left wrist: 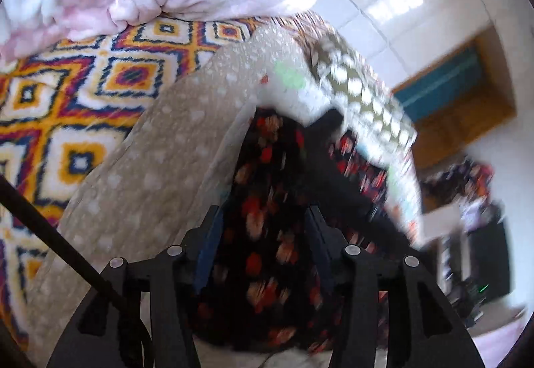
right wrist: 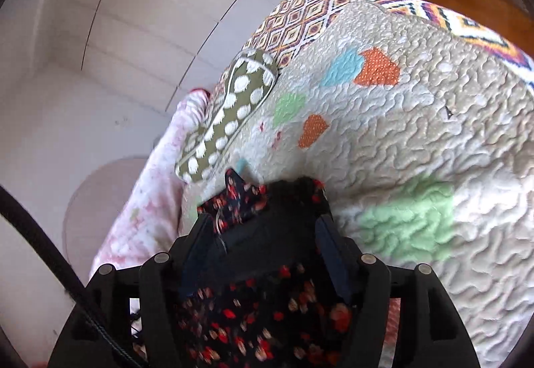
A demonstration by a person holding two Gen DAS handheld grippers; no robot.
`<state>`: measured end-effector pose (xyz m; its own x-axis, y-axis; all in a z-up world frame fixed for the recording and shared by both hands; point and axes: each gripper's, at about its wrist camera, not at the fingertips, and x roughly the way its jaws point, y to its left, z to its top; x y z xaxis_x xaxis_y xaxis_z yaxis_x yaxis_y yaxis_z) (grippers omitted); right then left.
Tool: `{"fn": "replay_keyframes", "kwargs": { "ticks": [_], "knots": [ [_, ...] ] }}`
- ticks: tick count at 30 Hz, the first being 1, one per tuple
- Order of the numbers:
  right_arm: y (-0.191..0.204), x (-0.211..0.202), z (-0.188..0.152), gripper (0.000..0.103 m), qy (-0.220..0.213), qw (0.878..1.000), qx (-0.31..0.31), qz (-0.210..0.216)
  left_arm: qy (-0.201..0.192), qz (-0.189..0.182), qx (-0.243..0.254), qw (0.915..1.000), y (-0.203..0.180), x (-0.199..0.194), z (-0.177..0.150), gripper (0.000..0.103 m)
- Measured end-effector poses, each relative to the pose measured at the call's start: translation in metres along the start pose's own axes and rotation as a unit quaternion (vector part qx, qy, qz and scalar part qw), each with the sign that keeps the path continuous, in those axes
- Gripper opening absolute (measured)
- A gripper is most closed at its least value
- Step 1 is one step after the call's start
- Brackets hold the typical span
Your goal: Fold large clothes
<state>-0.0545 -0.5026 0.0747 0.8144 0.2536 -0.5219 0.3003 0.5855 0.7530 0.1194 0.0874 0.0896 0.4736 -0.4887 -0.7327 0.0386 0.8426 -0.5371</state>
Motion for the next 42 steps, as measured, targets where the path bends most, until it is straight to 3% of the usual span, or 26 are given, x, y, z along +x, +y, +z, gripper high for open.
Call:
{"fn": "replay_keyframes", "kwargs": {
  "ticks": [5, 8, 10, 12, 13, 16, 18, 20, 23, 27, 30, 38, 42],
  "knots": [
    [0.021, 0.008, -0.034, 0.056, 0.03, 0.995, -0.095, -0.026, 0.006, 0.03, 0.042, 0.9986, -0.002, 0.006, -0.046, 0.061],
    [0.005, 0.025, -0.038, 0.055, 0.04, 0.994, -0.076, -0.065, -0.005, 0.048, 0.037, 0.9981, 0.011, 0.011, -0.059, 0.062],
    [-0.016, 0.038, -0.036, 0.054, 0.048, 0.991, -0.051, -0.115, -0.022, 0.059, 0.032, 0.9975, 0.021, 0.01, -0.065, 0.069],
    [-0.027, 0.043, -0.037, 0.044, 0.058, 0.991, -0.022, -0.121, -0.034, 0.065, 0.025, 0.997, 0.03, 0.005, -0.069, 0.07],
    [-0.022, 0.038, -0.039, 0.044, 0.048, 0.992, -0.025, -0.118, -0.04, 0.064, 0.024, 0.9968, 0.033, 0.003, -0.07, 0.07],
    [0.015, 0.032, -0.049, 0.047, 0.04, 0.992, -0.072, -0.098, -0.077, 0.092, 0.043, 0.9919, 0.034, -0.01, -0.072, 0.07],
    [0.047, 0.039, -0.059, 0.047, 0.05, 0.99, -0.106, -0.082, -0.099, 0.134, 0.062, 0.984, 0.034, -0.014, -0.073, 0.07],
    [0.082, 0.056, -0.075, 0.047, 0.072, 0.985, -0.142, -0.068, -0.111, 0.173, 0.075, 0.9757, 0.039, -0.015, -0.076, 0.07],
    [0.133, 0.097, -0.108, 0.047, 0.126, 0.973, -0.191, -0.037, -0.105, 0.197, 0.085, 0.9711, 0.058, -0.011, -0.08, 0.07],
    [0.196, 0.164, -0.162, 0.046, 0.18, 0.946, -0.267, -0.032, -0.102, 0.159, 0.059, 0.9802, 0.078, -0.018, -0.075, 0.07],
    [0.23, 0.214, -0.188, 0.046, 0.206, 0.934, -0.288, -0.037, -0.112, 0.157, 0.064, 0.9792, 0.084, -0.025, -0.074, 0.07],
    [0.282, 0.336, -0.208, 0.046, 0.222, 0.912, -0.326, -0.114, -0.097, 0.146, 0.082, 0.9812, 0.084, -0.023, -0.074, 0.07],
    [0.293, 0.36, -0.21, 0.056, 0.216, 0.896, -0.353, -0.163, -0.094, 0.149, 0.097, 0.9795, 0.078, -0.022, -0.076, 0.07]
  ]
}}
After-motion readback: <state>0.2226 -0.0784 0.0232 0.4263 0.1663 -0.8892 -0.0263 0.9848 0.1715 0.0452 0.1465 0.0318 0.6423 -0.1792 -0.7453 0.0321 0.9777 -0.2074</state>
